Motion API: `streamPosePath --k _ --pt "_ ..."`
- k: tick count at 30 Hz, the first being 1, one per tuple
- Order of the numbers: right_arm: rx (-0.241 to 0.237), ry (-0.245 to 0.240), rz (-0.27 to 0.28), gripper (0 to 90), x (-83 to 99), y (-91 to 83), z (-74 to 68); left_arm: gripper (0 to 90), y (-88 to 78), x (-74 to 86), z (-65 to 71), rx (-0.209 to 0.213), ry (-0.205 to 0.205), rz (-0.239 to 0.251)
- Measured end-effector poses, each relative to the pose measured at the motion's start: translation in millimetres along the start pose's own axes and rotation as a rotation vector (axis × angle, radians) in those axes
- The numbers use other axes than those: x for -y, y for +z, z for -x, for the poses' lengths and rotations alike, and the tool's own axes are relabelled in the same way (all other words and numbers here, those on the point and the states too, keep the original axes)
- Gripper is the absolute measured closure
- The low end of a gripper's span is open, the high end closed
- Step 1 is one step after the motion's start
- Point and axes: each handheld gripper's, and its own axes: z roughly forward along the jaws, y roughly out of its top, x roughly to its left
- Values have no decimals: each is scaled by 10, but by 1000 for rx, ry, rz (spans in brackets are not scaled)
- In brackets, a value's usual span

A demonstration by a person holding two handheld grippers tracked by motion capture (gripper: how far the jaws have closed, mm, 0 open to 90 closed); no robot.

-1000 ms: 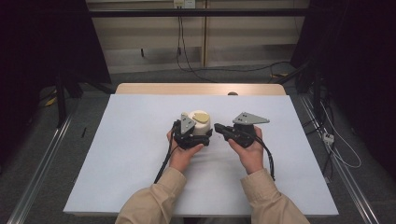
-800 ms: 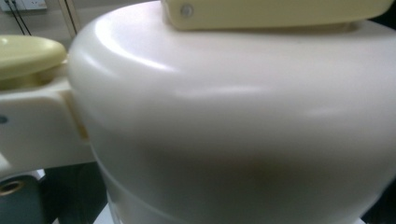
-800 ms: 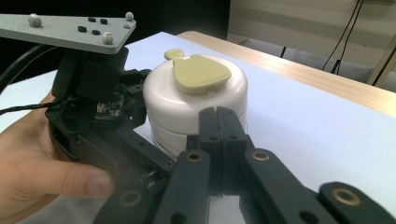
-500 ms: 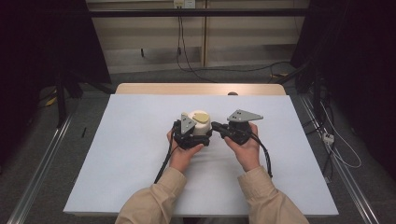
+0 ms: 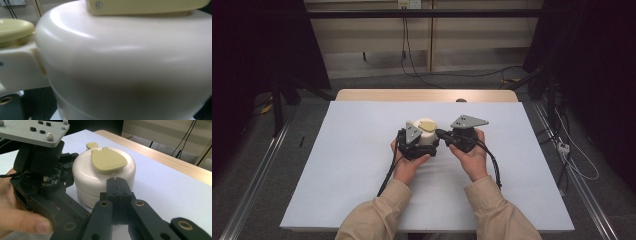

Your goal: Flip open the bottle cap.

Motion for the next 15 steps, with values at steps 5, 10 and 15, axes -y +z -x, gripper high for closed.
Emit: streamPosePath --k 5,10,15 --pt "-6 3 12 900 -39 -1 -2 50 0 0 1 -1 1 -1" --pt "-5 0 10 900 -51 1 3 50 1 0 3 -1 1 -2" --pt "-10 -1 15 900 -68 -2 -2 50 1 0 4 -3 1 -3"
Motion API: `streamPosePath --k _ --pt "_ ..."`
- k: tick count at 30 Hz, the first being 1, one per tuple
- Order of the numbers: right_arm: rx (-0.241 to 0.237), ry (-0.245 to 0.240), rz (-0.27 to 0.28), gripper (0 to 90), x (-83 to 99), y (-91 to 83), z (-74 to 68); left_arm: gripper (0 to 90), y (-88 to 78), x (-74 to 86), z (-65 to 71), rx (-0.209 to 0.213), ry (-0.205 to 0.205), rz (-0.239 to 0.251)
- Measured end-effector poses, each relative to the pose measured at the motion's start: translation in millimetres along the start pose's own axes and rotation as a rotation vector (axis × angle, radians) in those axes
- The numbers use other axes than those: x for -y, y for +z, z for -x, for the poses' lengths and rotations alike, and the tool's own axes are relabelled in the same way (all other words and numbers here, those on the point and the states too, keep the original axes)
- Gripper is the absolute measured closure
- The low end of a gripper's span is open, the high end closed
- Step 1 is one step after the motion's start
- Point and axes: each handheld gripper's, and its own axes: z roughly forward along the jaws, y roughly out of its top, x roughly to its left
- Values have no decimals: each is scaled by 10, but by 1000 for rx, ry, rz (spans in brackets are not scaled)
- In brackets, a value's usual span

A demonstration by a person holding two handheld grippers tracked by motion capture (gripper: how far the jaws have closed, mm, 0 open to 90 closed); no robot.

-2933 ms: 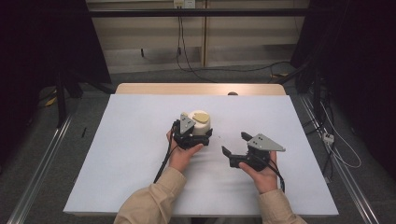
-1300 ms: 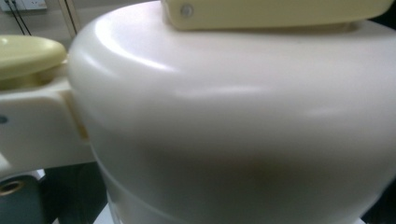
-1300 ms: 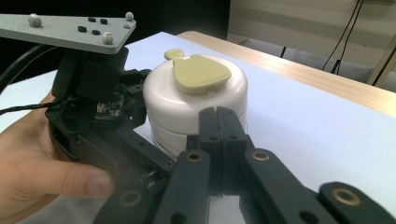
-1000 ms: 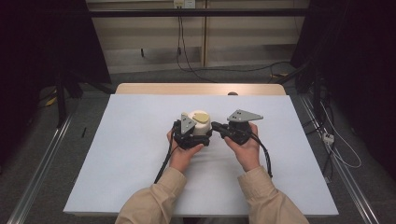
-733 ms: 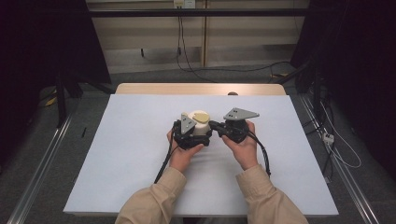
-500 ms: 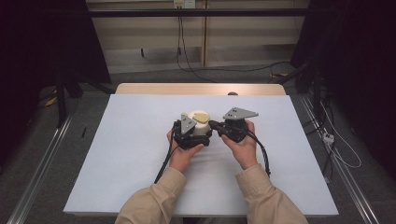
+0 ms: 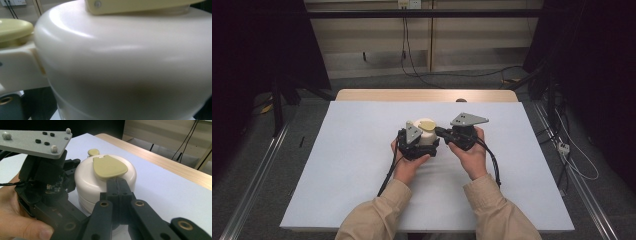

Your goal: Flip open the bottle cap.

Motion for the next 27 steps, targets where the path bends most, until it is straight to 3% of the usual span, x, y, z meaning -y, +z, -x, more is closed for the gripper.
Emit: streamPosePath --k 24,27 --pt "-10 11 27 900 -58 29 14 50 4 1 9 -5 -1 0" --pt "-38 21 36 900 -62 40 7 50 5 0 12 -7 0 0"
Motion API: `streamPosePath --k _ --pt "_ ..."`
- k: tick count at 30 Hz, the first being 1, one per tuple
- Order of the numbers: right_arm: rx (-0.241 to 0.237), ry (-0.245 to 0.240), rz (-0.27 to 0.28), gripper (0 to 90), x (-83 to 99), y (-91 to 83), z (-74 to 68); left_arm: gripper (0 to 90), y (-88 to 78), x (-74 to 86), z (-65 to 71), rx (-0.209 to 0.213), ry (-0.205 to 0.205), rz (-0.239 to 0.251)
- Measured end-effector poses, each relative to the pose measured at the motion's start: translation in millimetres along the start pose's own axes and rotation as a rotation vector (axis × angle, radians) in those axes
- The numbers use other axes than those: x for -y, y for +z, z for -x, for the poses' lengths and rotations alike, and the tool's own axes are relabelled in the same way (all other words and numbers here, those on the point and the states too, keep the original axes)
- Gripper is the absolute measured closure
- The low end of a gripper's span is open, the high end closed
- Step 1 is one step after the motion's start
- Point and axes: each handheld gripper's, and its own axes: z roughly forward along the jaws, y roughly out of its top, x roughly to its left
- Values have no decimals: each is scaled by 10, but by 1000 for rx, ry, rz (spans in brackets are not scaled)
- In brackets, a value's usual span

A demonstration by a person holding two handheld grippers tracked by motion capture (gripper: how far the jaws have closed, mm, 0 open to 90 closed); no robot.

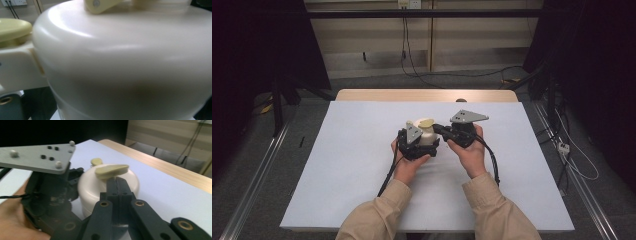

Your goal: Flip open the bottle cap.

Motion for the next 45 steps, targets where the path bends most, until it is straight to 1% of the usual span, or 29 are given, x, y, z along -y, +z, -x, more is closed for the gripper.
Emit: streamPosePath --k 4,12,29,35,45 --pt "14 -20 -8 900 -15 23 -31 50 -2 0 0 -1 4 -2" --pt "12 -14 6 900 -33 36 -38 50 0 0 2 -2 4 -1" --pt "12 -19 24 900 -94 63 -46 50 3 -1 6 -1 2 -3" --pt "11 -29 26 900 -117 81 -61 50 3 0 7 -3 3 -3" --pt "7 -24 39 900 -136 108 -62 50 5 -1 12 -6 2 -4"
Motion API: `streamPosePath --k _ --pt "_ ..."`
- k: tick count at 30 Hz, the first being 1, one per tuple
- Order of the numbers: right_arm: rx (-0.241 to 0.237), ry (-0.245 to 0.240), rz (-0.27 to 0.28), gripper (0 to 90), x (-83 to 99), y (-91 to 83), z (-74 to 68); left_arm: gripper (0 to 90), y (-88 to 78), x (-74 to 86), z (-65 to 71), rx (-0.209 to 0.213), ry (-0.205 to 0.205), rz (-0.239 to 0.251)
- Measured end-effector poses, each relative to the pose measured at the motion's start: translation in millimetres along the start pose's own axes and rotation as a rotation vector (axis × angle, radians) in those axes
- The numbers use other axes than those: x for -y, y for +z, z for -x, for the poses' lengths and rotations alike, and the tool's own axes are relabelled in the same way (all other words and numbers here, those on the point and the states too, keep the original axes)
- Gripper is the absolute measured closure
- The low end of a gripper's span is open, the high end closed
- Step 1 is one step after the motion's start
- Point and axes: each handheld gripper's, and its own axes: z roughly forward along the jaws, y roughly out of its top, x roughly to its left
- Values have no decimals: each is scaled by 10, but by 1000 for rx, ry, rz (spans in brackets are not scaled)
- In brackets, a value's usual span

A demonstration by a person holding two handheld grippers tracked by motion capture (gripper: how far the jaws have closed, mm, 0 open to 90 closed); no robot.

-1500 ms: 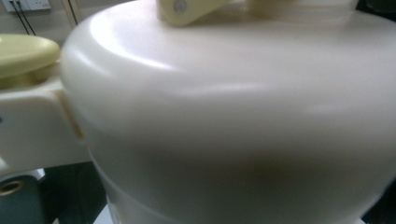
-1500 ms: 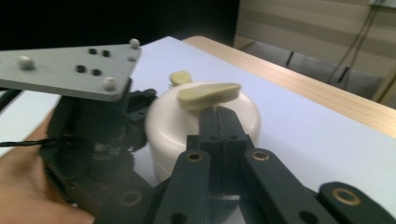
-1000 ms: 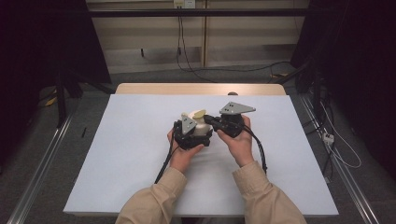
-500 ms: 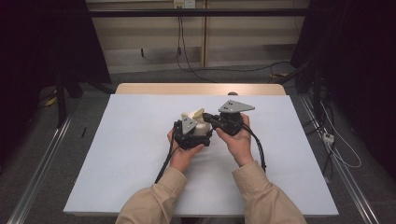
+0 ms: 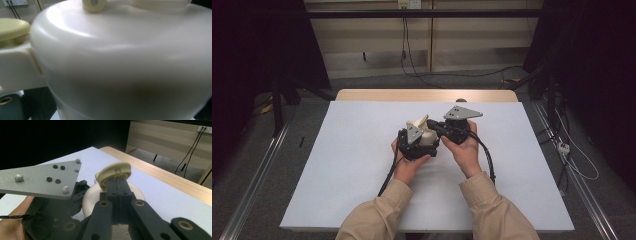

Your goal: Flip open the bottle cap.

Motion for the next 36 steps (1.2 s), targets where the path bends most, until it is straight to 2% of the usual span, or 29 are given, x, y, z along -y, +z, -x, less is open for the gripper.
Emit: streamPosePath --k 36 --pt "-24 -5 23 900 -53 116 14 50 1 -2 6 -5 8 -5"
